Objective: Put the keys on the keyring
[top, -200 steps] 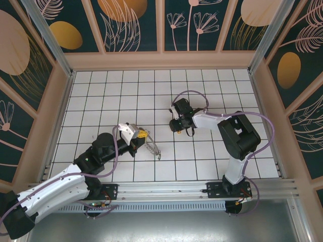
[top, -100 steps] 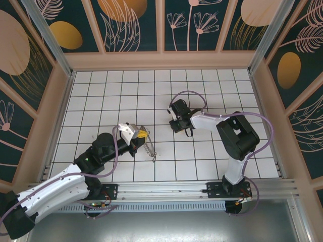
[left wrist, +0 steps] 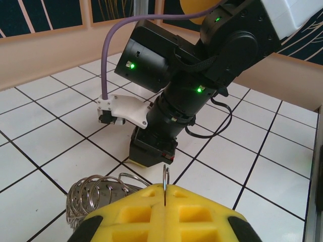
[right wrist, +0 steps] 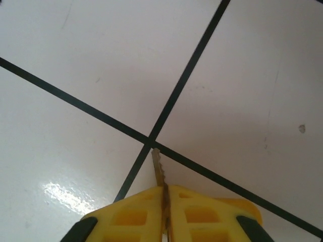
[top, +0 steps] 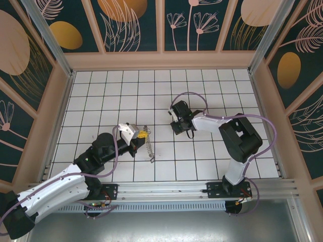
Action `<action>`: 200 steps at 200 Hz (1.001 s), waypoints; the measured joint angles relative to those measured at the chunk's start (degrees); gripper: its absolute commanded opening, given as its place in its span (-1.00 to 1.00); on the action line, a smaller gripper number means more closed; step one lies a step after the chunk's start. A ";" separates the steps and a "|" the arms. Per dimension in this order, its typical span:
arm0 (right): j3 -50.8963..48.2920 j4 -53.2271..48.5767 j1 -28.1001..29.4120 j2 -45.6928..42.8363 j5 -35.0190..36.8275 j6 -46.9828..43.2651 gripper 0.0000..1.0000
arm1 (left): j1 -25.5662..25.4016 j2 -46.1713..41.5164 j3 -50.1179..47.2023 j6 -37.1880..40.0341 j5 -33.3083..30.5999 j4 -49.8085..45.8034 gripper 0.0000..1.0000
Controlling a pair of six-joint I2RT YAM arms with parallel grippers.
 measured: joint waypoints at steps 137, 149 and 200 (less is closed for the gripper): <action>-2.56 -0.37 0.00 -2.89 -0.02 0.66 -0.72 | 0.00 -0.02 0.00 -0.04 0.48 0.00 -1.00; -2.56 -0.42 0.00 -2.89 -0.02 0.63 -0.75 | -0.02 -0.11 0.00 -0.02 0.48 -0.02 -1.00; -2.56 -0.42 0.00 -2.91 -0.02 0.87 -1.00 | 0.00 -0.48 0.00 -0.04 0.68 -0.02 -1.00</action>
